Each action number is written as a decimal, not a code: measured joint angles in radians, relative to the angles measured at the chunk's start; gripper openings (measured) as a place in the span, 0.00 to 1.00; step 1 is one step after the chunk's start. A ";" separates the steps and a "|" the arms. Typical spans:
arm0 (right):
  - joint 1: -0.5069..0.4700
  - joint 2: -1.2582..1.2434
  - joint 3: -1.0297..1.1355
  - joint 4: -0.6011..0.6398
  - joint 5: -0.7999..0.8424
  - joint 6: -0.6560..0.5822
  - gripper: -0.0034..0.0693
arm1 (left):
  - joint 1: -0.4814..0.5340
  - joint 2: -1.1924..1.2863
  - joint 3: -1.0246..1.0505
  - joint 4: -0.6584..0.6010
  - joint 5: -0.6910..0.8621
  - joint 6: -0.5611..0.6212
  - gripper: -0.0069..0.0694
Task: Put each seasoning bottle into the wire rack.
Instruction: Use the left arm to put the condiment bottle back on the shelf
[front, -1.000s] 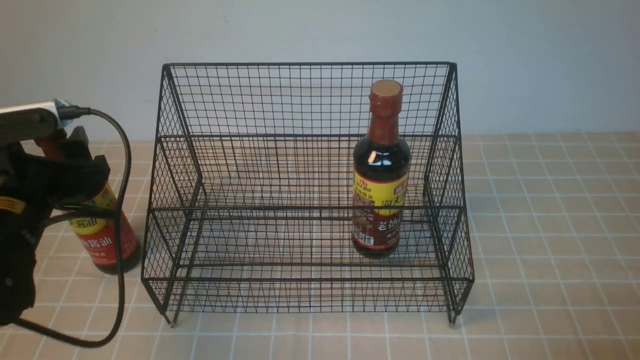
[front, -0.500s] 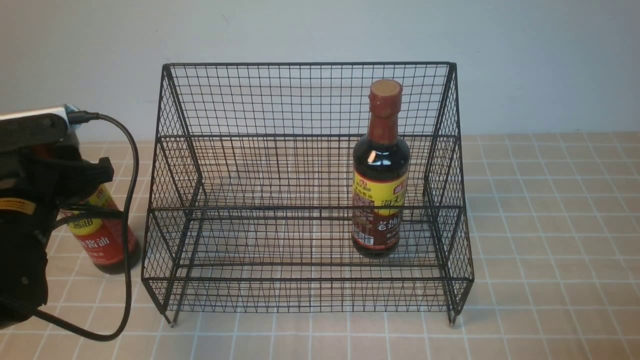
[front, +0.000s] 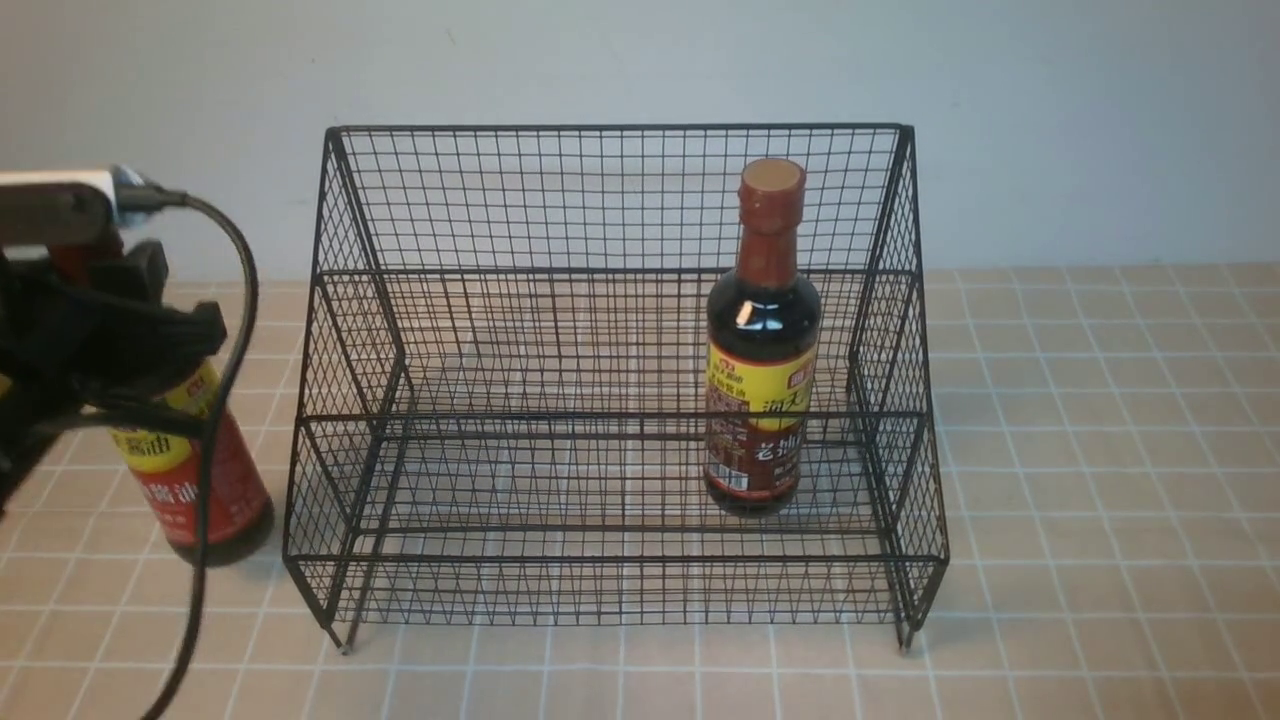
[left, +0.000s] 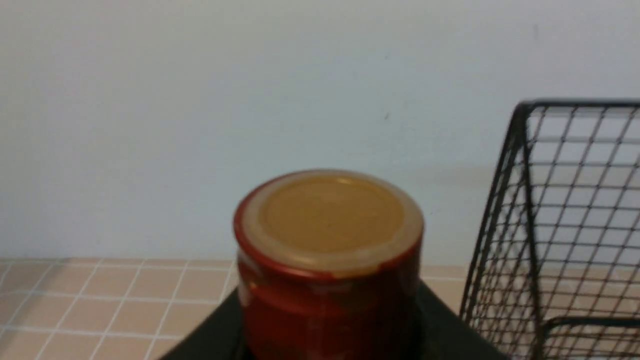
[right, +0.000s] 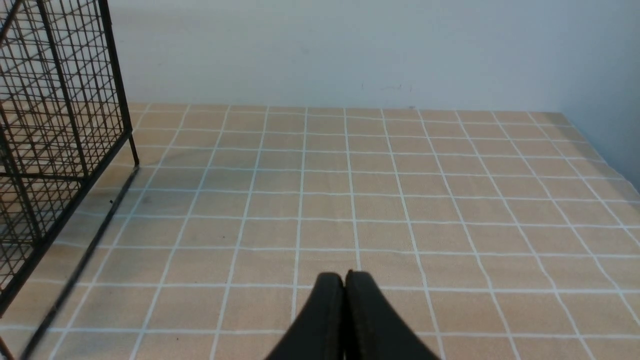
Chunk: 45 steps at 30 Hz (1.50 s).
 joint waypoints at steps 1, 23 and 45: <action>0.000 0.000 0.000 0.000 0.000 0.000 0.03 | 0.000 -0.031 -0.018 0.003 0.032 0.013 0.43; 0.000 0.000 0.000 0.000 0.000 0.000 0.03 | -0.307 -0.111 -0.186 0.055 0.046 0.073 0.43; 0.000 0.000 0.000 0.000 0.000 0.000 0.03 | -0.337 0.154 -0.195 0.018 -0.056 0.071 0.43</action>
